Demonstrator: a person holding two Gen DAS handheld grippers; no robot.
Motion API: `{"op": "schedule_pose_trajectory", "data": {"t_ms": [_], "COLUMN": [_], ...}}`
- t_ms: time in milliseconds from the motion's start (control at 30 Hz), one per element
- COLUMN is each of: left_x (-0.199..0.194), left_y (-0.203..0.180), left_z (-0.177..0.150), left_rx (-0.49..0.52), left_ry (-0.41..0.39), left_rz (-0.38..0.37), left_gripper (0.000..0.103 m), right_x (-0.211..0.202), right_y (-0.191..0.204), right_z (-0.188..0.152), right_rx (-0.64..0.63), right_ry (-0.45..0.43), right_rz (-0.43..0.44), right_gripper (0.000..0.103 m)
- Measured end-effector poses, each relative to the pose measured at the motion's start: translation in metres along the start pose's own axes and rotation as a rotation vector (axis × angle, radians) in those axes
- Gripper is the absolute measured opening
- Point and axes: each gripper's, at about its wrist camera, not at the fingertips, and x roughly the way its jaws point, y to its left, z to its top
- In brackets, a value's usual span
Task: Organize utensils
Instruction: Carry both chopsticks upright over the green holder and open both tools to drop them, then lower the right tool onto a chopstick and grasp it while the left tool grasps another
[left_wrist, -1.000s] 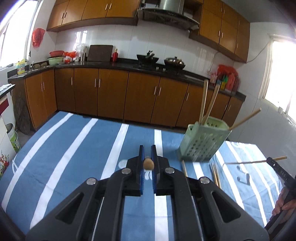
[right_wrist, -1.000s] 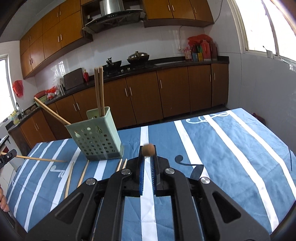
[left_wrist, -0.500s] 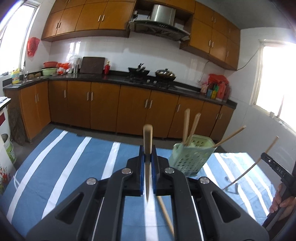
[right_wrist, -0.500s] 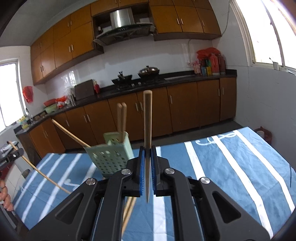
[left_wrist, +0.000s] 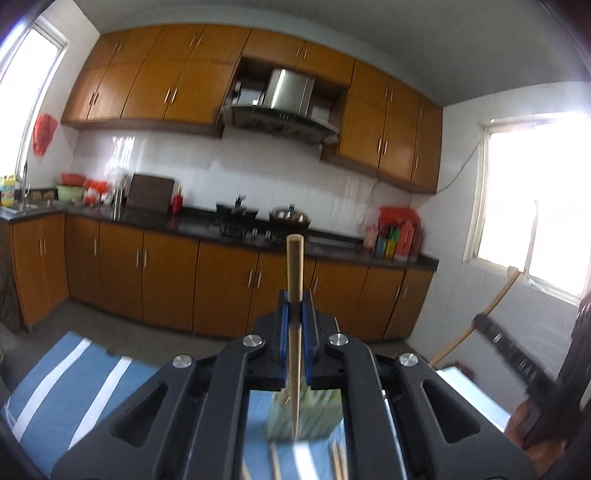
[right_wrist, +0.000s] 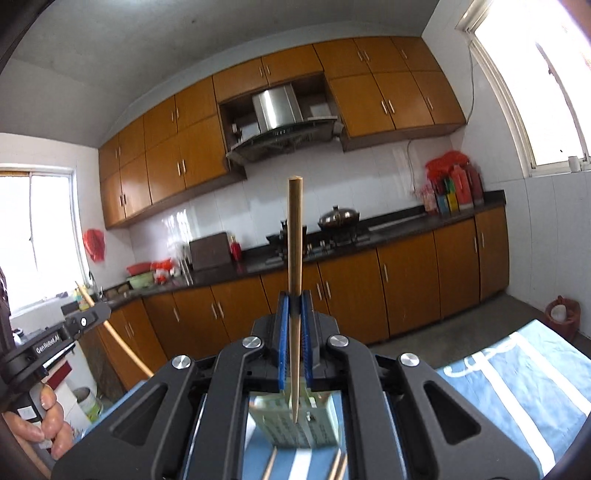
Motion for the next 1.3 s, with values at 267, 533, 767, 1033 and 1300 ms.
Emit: {"op": "schedule_pose_trajectory", "data": {"t_ms": [267,533,767,1033,1300], "left_x": [0.054,0.103,0.116,0.101,0.05], "left_y": [-0.021,-0.007,0.004,0.013,0.036], "left_z": [0.009,-0.027,-0.048,-0.041,-0.038], "left_rx": [0.004,-0.036,-0.036,-0.04,-0.063], "left_ry": [-0.087,-0.008,0.072,0.078,0.1], "left_rz": [0.069,0.088,0.094,0.124,0.146], "left_gripper": [0.008,0.008,0.008,0.011,0.022], "right_x": [0.053,0.083,0.09,0.079,0.032], "right_y": [-0.007,-0.009,-0.014,-0.017,-0.024], "right_z": [-0.011,-0.039,-0.055,-0.043,-0.035], "right_rx": [-0.002,-0.015,-0.001,0.013,0.006], "right_ry": [0.025,0.105,0.179,0.175,0.162], "right_rz": [-0.035,-0.037,-0.032,-0.053,-0.092], "right_gripper": [0.007,0.007,0.008,0.011,0.016]}}
